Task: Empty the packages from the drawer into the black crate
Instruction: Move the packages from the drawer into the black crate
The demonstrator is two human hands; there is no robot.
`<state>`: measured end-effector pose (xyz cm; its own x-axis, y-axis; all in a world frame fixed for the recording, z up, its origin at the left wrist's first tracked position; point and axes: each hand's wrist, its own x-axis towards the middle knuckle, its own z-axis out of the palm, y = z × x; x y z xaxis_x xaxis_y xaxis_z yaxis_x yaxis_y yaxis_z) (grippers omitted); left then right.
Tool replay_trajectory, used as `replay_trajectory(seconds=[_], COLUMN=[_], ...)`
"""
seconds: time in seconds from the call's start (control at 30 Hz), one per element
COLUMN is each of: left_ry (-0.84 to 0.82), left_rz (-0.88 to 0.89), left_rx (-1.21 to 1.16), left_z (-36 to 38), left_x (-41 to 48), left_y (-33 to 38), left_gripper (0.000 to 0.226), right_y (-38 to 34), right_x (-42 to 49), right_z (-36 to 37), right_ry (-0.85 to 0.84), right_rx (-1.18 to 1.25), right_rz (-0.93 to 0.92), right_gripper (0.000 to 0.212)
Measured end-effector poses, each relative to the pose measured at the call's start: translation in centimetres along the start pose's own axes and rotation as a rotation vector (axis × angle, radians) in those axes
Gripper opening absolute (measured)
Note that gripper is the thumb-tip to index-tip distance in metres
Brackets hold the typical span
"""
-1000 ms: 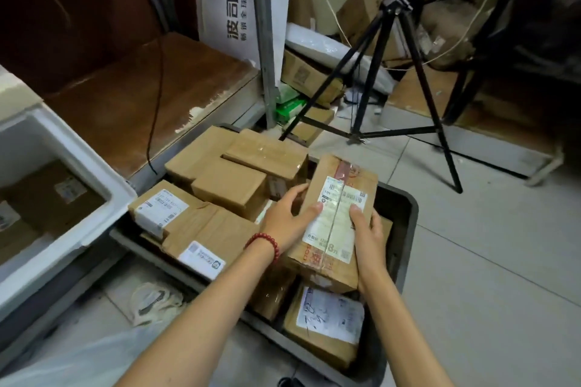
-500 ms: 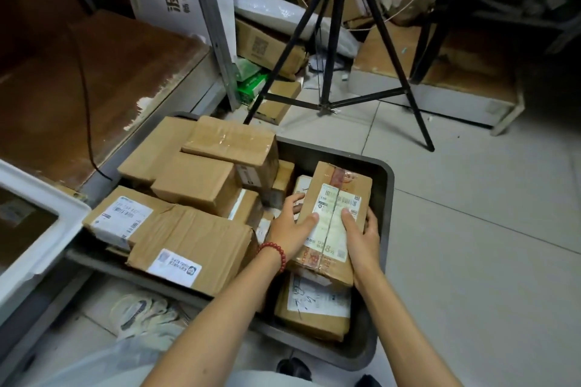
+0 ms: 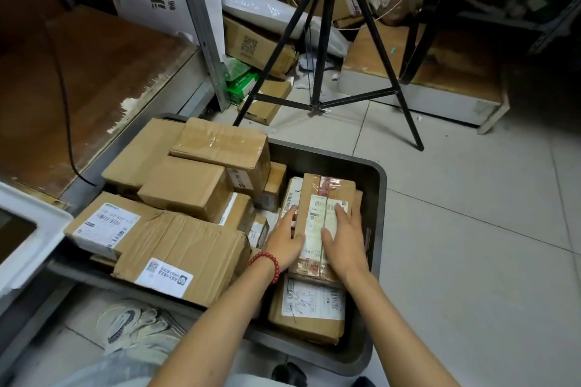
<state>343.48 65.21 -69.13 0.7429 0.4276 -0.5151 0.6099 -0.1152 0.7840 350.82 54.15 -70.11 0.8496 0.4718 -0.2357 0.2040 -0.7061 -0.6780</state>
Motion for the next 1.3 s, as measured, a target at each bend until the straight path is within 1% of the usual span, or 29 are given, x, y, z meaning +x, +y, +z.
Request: replay_trajectory(seconds=[0.07, 0.13, 0.17, 0.23, 0.27, 0.37, 0.47, 0.5, 0.57, 0.63, 0.73, 0.8, 0.9, 1.0, 1.1, 1.2, 1.3], left_ry=[-0.028, -0.036, -0.043, -0.064, -0.065, -0.045, -0.012, -0.008, 0.007, 0.045, 0.149, 0.233, 0.392, 0.557, 0.668, 0.763, 0.882], left_rz=[0.006, 0.034, 0.060, 0.140, 0.174, 0.228, 0.344, 0.351, 0.319, 0.283, 0.264, 0.245, 0.198, 0.131, 0.049, -0.016, -0.126], left_rx=[-0.013, 0.033, 0.115, 0.359, 0.468, 0.729, 1.158, 1.243, 1.319, 1.330, 1.294, 1.237, 1.099, 1.000, 1.024, 1.053, 0.964], left_z=[0.1, 0.3, 0.5, 0.7, 0.7, 0.3, -0.2, -0.2, -0.1, 0.0, -1.0, -2.5, -5.0, -7.7, -10.7, -14.0, -17.2], left_x=[0.0, 0.1, 0.2, 0.5, 0.6, 0.9, 1.3, 1.4, 1.4, 1.0, 0.0, -0.8, -2.4, -4.6, -7.3, -10.4, -14.4], left_y=[0.2, 0.5, 0.7, 1.2, 1.5, 2.3, 2.6, 2.6, 2.9, 3.2, 3.2, 3.3, 3.2, 2.1, 0.8, -0.4, -2.7], left_gripper=[0.059, 0.057, 0.057, 0.058, 0.058, 0.058, 0.061, 0.062, 0.063, 0.063, 0.060, 0.059, 0.056, 0.054, 0.057, 0.060, 0.055], right_y=[0.1, -0.1, -0.2, 0.0, 0.1, 0.5, 0.7, 0.7, 0.5, 0.2, -0.9, -2.2, -4.6, -7.3, -10.4, -13.6, -17.3], right_x=[0.3, 0.7, 0.9, 1.2, 1.3, 1.4, 1.4, 1.4, 1.6, 2.2, 3.3, 3.8, 3.8, 2.8, 1.3, -0.2, -2.3], right_z=[-0.2, -0.6, -0.9, -1.6, -2.1, -2.8, -2.9, -2.8, -3.0, -3.4, -4.1, -4.5, -4.7, -3.6, -2.0, 0.0, 2.2], right_ry=[-0.040, -0.044, -0.024, 0.027, 0.029, -0.061, -0.133, -0.145, -0.163, -0.192, -0.240, -0.266, -0.241, -0.175, -0.120, -0.160, -0.202], right_rx=[-0.191, -0.420, -0.528, -0.663, -0.707, -0.805, -0.812, -0.813, -0.821, -0.825, -0.867, -0.901, -0.891, -0.783, -0.692, -0.611, -0.577], right_rz=[-0.042, -0.111, -0.141, -0.160, -0.156, -0.116, -0.079, -0.078, -0.079, -0.081, -0.093, -0.101, -0.161, -0.303, -0.483, -0.645, -0.760], right_gripper=[0.056, 0.053, 0.052, 0.053, 0.055, 0.058, 0.058, 0.058, 0.059, 0.059, 0.062, 0.062, 0.063, 0.063, 0.062, 0.062, 0.061])
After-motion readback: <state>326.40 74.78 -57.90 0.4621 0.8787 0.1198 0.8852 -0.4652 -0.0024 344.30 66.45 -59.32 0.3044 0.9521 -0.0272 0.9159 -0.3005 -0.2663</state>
